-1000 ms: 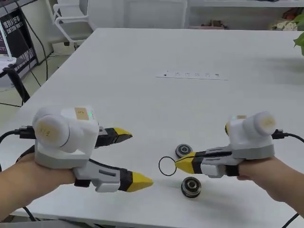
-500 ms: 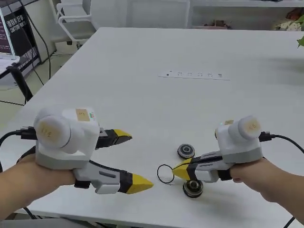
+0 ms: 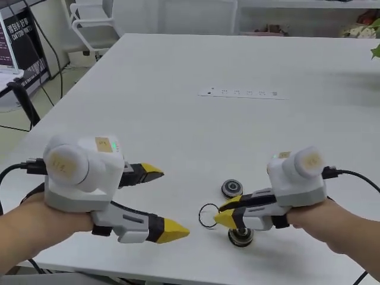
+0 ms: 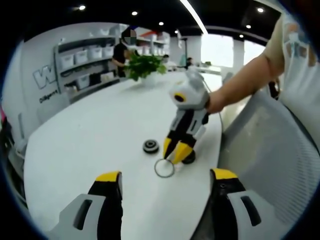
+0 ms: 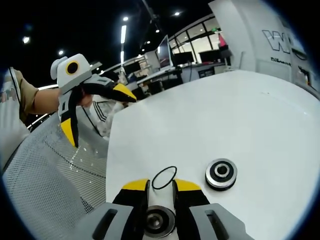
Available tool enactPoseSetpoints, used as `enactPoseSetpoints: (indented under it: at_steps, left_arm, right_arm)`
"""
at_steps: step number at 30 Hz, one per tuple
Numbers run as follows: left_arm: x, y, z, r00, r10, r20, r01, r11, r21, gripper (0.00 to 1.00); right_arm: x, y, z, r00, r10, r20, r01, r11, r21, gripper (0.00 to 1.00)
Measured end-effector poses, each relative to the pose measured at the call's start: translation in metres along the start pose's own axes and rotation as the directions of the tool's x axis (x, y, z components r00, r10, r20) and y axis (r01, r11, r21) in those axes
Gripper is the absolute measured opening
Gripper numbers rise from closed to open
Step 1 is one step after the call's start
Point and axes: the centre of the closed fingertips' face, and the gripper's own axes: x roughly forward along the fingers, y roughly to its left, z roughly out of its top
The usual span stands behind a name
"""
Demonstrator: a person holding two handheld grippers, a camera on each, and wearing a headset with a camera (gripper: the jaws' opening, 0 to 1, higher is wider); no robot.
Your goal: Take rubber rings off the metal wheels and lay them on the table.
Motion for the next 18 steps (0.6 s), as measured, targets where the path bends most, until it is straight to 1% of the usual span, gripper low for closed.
enactPoseSetpoints:
  at_steps: [10, 18]
  left_arm:
    - [0.002, 0.000, 0.000, 0.9999, -0.011, -0.009, 0.011, 1.000, 0.001, 0.71]
    - [0.011, -0.002, 0.003, 0.9996, -0.028, -0.010, 0.028, 1.000, 0.005, 0.71]
  right_arm:
    - [-0.002, 0.003, 0.006, 0.9998, 0.002, 0.020, -0.002, 1.000, -0.006, 0.31]
    - [-0.017, 0.004, 0.013, 0.9983, -0.003, 0.058, 0.004, 1.000, -0.015, 0.37]
